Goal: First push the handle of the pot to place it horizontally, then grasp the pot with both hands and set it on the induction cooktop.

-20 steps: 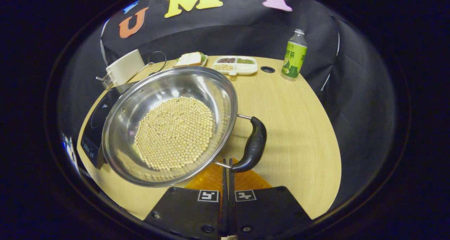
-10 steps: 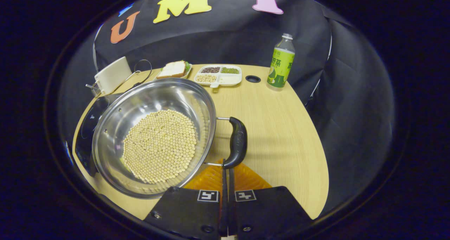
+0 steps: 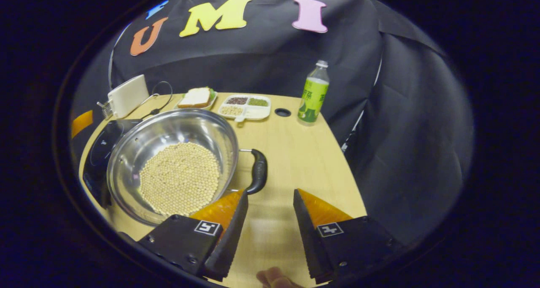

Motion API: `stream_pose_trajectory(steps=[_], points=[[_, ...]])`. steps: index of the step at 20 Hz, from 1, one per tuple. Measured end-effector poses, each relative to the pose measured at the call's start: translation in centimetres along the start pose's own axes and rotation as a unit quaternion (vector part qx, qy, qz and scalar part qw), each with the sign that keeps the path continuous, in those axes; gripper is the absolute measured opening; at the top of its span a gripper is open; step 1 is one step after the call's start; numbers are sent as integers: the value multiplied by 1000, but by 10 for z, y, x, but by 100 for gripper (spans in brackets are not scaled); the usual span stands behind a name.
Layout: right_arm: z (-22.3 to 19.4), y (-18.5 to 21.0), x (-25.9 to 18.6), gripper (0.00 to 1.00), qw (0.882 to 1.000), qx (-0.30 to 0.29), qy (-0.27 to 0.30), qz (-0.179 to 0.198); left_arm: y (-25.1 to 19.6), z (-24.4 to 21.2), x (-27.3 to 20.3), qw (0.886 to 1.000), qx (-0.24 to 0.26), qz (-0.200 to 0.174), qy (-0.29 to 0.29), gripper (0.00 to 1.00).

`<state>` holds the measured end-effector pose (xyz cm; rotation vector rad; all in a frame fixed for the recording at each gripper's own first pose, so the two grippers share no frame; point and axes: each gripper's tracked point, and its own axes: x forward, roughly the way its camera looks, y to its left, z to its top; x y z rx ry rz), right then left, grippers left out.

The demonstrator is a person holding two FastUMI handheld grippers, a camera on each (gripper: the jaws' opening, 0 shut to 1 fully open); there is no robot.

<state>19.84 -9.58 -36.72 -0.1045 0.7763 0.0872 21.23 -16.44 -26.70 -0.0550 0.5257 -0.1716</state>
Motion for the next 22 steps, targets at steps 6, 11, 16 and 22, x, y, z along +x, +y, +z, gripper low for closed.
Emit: stream_pose_trajectory(steps=[6, 11, 16, 22], points=[[17, 14, -10, 85, 999, -1, -15, 30, -19, -30, 31, 998, 4, -15, 55, 95], [32, 29, 2, 89, 998, 26, -38, 41, -34, -52, 57, 995, 18, -23, 93, 95], [25, 38, 42, 100, 998, 40, -15, 36, -33, -72, 79, 992, 25, -4, 126, 95], [22, 35, 66, 99, 998, 59, -1, 38, -28, -79, 94, 990, 29, 6, 140, 89]])
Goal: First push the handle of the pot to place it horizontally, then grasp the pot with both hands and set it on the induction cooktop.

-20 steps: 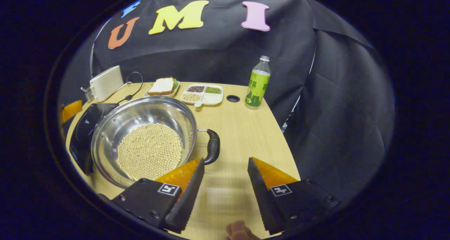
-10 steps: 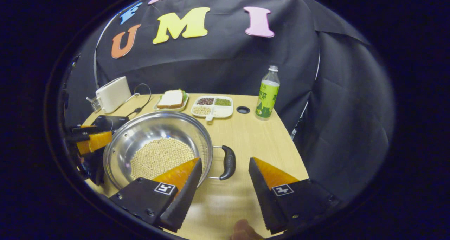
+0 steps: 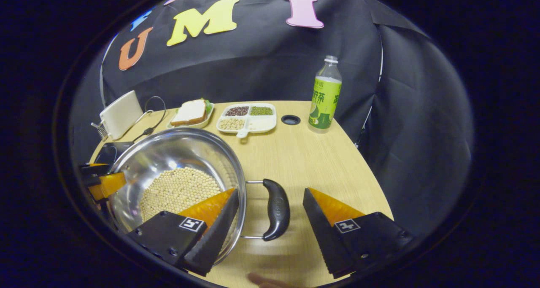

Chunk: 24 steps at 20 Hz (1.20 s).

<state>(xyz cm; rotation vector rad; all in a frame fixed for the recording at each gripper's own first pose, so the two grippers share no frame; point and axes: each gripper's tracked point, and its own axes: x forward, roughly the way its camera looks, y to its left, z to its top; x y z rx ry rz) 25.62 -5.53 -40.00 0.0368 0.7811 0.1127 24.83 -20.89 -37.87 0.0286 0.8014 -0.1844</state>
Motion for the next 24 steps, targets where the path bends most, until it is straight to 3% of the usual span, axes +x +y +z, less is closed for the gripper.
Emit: stream_pose_trajectory(steps=[3, 5, 6, 7, 8, 9, 12, 19, 24], points=[[-4, 4, 0, 91, 1000, 11, 4, 18, -1, 3, 2, 1000, -20, -9, -1, 84], [-5, 9, 0, 77, 1000, 15, 8, 26, -6, 5, 5, 1000, -18, -20, -2, 79], [-5, 8, -1, 74, 1000, 13, 9, 21, -7, -2, 18, 1000, -21, -22, 2, 81], [-6, 8, -2, 70, 1000, 18, 11, 19, -7, 6, 6, 999, -22, -26, 0, 71], [-7, 8, -3, 69, 1000, 20, 13, 16, -7, 5, 5, 999, -18, -31, 1, 71], [-9, 7, -6, 69, 999, 25, 16, 13, -8, 6, 5, 999, -18, -35, -1, 60], [-14, 0, -22, 65, 999, 27, 17, -1, -16, -1, -7, 999, -10, -47, 0, 56], [-11, -7, -87, 65, 999, 30, -11, -20, -23, 2, -60, 997, -9, -68, -37, 56], [-4, 17, -121, 65, 999, 25, -33, -16, 2, 9, -101, 996, -11, -63, -68, 56]])
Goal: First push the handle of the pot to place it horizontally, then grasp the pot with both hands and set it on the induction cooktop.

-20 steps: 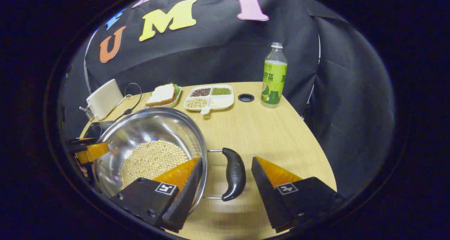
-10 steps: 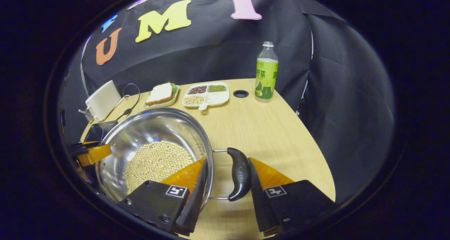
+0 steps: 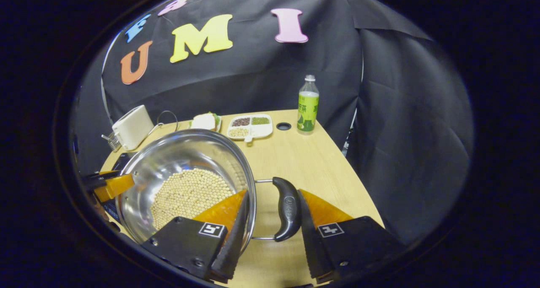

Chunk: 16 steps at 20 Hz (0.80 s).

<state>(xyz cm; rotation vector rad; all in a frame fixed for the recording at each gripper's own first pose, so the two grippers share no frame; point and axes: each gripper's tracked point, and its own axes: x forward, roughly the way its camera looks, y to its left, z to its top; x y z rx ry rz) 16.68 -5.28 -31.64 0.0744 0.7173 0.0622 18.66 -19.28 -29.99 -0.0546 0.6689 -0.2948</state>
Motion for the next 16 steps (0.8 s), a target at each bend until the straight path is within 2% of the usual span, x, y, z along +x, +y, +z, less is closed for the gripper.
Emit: stream_pose_trajectory(steps=[4, 11, 16], points=[[5, 37, -13, 66, 1000, -19, -10, 13, 37, -1, -28, 1000, -16, 16, -12, 56], [12, 129, -16, 66, 998, -37, -12, 53, 126, 1, -65, 997, -25, 68, -41, 56], [29, 188, -14, 65, 995, -61, -29, 74, 183, 13, -82, 993, -41, 91, -58, 56]])
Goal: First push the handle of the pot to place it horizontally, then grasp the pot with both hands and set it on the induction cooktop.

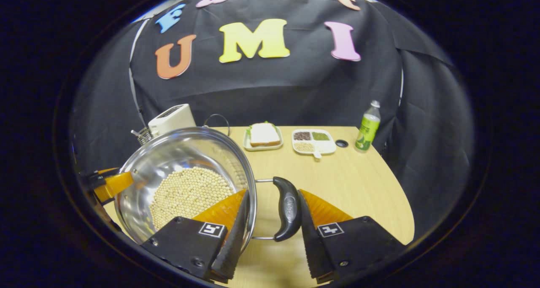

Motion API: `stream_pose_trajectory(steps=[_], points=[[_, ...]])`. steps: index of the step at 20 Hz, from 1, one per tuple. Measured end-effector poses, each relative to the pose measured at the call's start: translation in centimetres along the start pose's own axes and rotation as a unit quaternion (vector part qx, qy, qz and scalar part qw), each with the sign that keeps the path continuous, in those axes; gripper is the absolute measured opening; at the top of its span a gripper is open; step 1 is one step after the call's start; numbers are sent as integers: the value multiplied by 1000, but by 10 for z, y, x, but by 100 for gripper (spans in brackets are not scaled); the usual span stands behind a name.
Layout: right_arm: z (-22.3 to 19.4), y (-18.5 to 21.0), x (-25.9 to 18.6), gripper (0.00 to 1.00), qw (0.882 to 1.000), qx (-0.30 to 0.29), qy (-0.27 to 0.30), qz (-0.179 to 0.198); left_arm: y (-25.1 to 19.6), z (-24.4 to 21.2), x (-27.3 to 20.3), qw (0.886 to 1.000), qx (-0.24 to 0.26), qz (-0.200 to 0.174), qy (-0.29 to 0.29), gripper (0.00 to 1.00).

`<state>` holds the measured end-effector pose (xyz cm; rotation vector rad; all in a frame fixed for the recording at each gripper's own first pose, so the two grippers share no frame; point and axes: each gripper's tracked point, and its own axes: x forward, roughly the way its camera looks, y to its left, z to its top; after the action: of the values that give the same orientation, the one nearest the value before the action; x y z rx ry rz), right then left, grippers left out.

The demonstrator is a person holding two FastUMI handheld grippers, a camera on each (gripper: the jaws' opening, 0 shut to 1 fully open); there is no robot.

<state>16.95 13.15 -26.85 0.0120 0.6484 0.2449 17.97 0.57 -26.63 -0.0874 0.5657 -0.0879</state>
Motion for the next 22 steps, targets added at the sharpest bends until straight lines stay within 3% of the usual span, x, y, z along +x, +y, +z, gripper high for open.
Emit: stream_pose_trajectory(steps=[12, 22], points=[[33, 94, 62, 66, 999, 11, 15, 43, 99, 42, 31, 998, 10, 58, -24, 55], [6, 127, 118, 65, 998, 20, 37, 52, 140, 8, 83, 998, 8, 62, -8, 56]])
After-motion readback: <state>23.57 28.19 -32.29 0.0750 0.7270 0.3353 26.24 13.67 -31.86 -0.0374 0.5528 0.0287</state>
